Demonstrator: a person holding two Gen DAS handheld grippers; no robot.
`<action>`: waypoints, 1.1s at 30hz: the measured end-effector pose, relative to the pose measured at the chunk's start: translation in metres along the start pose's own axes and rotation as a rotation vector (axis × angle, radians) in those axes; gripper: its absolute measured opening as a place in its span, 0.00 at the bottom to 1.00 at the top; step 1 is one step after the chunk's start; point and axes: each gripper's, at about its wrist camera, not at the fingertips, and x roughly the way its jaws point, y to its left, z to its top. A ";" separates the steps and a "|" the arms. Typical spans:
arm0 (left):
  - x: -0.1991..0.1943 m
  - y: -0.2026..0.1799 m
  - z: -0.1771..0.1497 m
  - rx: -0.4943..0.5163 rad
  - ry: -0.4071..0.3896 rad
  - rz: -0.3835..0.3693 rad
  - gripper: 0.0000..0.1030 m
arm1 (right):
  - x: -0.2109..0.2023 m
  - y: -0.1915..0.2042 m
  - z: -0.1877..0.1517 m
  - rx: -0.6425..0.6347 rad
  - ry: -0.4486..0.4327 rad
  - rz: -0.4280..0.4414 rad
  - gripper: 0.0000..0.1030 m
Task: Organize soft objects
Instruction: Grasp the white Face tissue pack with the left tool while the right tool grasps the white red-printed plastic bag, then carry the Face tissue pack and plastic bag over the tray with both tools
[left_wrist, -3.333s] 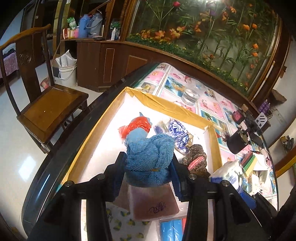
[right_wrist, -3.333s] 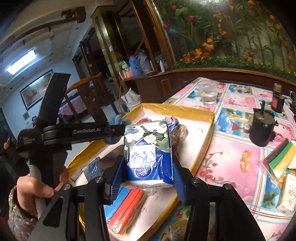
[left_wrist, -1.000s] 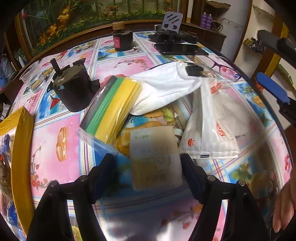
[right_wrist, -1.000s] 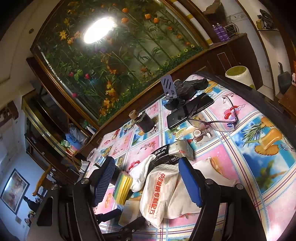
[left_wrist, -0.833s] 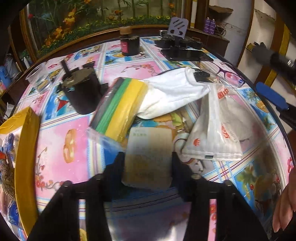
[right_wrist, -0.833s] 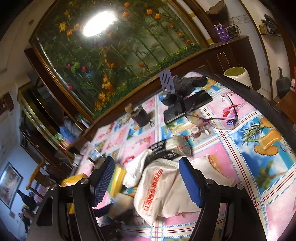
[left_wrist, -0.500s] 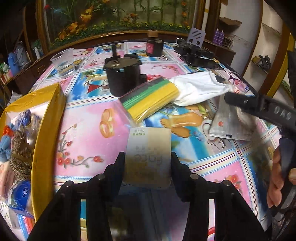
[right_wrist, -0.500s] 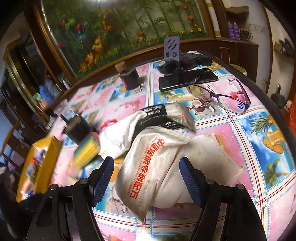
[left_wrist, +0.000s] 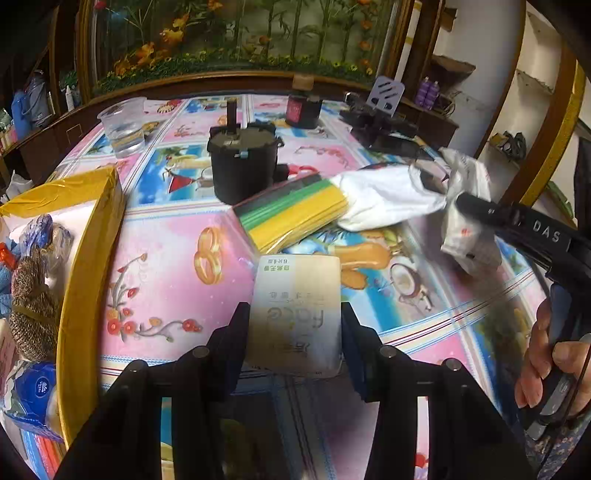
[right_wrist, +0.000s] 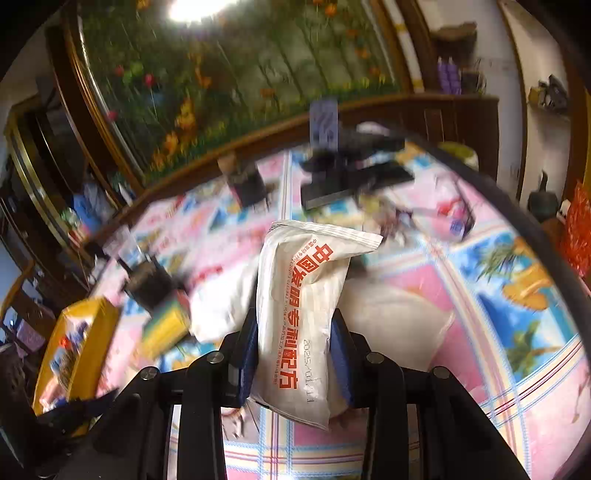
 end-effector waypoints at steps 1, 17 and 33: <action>-0.003 -0.001 0.000 0.003 -0.017 -0.001 0.44 | -0.008 0.003 0.002 -0.008 -0.041 0.000 0.37; -0.028 -0.002 0.005 0.010 -0.161 0.091 0.44 | -0.020 0.065 -0.012 -0.202 -0.105 0.133 0.37; -0.049 -0.001 0.003 0.013 -0.274 0.168 0.44 | -0.013 0.083 -0.022 -0.224 -0.098 0.147 0.38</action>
